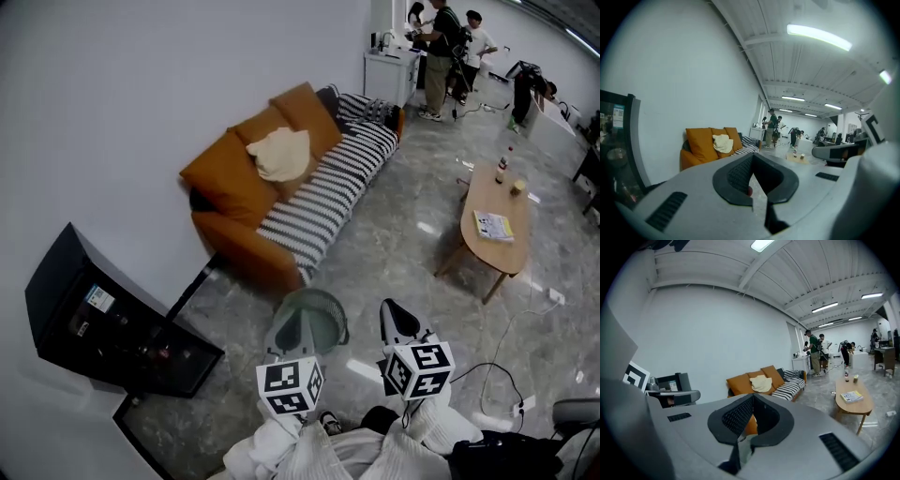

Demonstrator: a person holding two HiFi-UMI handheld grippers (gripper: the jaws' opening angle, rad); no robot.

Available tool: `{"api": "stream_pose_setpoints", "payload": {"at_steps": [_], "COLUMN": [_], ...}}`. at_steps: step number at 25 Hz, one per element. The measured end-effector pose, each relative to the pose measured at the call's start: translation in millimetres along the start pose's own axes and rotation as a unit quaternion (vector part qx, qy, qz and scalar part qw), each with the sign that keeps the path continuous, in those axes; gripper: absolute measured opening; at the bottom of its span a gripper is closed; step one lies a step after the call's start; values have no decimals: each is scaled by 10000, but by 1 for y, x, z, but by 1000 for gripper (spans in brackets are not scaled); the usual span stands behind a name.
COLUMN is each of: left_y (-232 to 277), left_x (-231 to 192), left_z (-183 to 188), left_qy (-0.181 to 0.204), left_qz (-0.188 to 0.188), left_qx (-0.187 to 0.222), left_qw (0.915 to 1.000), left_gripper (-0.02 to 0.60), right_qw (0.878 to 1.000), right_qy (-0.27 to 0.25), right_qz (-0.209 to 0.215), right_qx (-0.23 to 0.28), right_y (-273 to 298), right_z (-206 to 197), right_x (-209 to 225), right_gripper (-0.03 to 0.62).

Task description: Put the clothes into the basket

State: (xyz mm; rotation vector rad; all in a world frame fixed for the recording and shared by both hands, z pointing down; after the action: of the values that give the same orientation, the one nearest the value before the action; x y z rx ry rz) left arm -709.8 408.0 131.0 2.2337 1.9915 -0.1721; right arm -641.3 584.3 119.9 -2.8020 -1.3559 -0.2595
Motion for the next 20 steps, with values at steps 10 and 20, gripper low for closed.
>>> {"api": "stream_pose_setpoints", "payload": {"at_steps": [10,20], "left_y": [56,164], "left_x": [6,59], "left_z": [-16,-18], "left_qy": [-16,46], "left_qz": [-262,-120], "left_qx": [-246,-283], "left_qw": [9994,9995], "left_gripper": [3,3], "right_qw": [9995,9997], "right_qy": [100,85], "right_qz": [-277,-63], "right_qx": [-124,-227], "right_y": [33,102], "right_z": [-8,13], "right_x": [33,130], "right_gripper": [23,23]}}
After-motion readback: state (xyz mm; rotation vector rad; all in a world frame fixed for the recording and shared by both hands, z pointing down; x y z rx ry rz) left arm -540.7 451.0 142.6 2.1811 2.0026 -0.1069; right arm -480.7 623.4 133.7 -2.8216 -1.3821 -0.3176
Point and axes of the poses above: the fingertips, and each gripper's own axes: y forward along the fingers, x to its right, z out of its top, the point moved 3 cm from there along -y, backward along the fingers, and after that the axes turned 10 degrees about x, right-handed, at the moved point
